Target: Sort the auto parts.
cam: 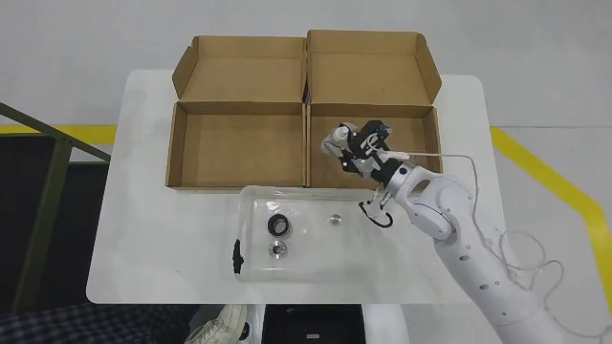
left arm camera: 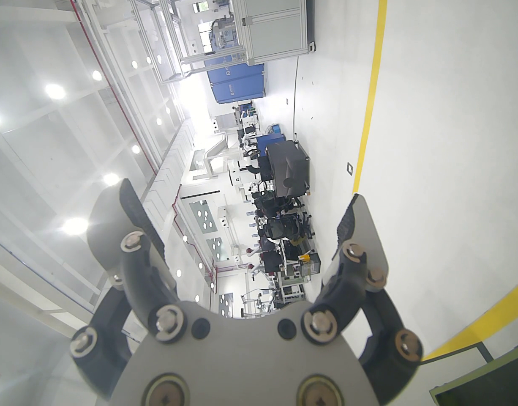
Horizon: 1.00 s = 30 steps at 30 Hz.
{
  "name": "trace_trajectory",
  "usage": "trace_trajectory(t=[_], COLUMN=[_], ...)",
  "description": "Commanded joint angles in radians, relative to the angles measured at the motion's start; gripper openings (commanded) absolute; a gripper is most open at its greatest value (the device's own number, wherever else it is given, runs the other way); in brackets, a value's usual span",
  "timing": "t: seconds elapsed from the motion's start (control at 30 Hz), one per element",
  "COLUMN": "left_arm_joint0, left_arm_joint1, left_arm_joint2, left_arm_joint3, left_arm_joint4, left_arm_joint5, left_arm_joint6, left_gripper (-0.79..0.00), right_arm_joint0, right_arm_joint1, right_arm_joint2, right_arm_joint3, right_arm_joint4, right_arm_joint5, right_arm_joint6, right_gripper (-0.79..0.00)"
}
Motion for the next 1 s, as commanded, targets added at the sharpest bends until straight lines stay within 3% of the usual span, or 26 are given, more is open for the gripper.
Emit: trace_trajectory(t=[0.0,0.5,0.53,0.63,0.67,0.7,0.73,0.97], left_arm_joint0=[0.0,0.0,0.0,0.0,0.0,0.0,0.0,0.0], left_arm_joint1=[0.0,0.0,0.0,0.0,0.0,0.0,0.0,0.0], left_arm_joint2=[0.0,0.0,0.0,0.0,0.0,0.0,0.0,0.0], left_arm_joint3=[0.0,0.0,0.0,0.0,0.0,0.0,0.0,0.0], left_arm_joint4=[0.0,0.0,0.0,0.0,0.0,0.0,0.0,0.0], left_arm_joint5=[0.0,0.0,0.0,0.0,0.0,0.0,0.0,0.0], left_arm_joint6=[0.0,0.0,0.0,0.0,0.0,0.0,0.0,0.0], left_gripper=[0.0,0.0,0.0,0.0,0.0,0.0,0.0,0.0], right_arm_joint0=[0.02,0.125,0.127,0.131,0.131,0.131,0.13,0.106], right_arm_joint1=[-0.006,-0.042,-0.044,-0.048,-0.049,-0.05,-0.05,-0.046], right_arm_joint2=[-0.017,-0.094,-0.097,-0.104,-0.106,-0.106,-0.106,-0.08], right_arm_joint3=[0.024,0.184,0.189,0.201,0.203,0.206,0.207,0.176], right_arm_joint4=[-0.001,0.004,0.004,-0.002,-0.003,-0.005,-0.006,-0.019], right_arm_joint5=[0.005,0.017,0.017,0.016,0.013,0.013,0.012,0.0], right_arm_joint6=[0.011,0.043,0.043,0.044,0.044,0.044,0.043,0.048], right_gripper=[-0.785,-0.785,-0.597,-0.403,-0.286,-0.095,0.0,0.0])
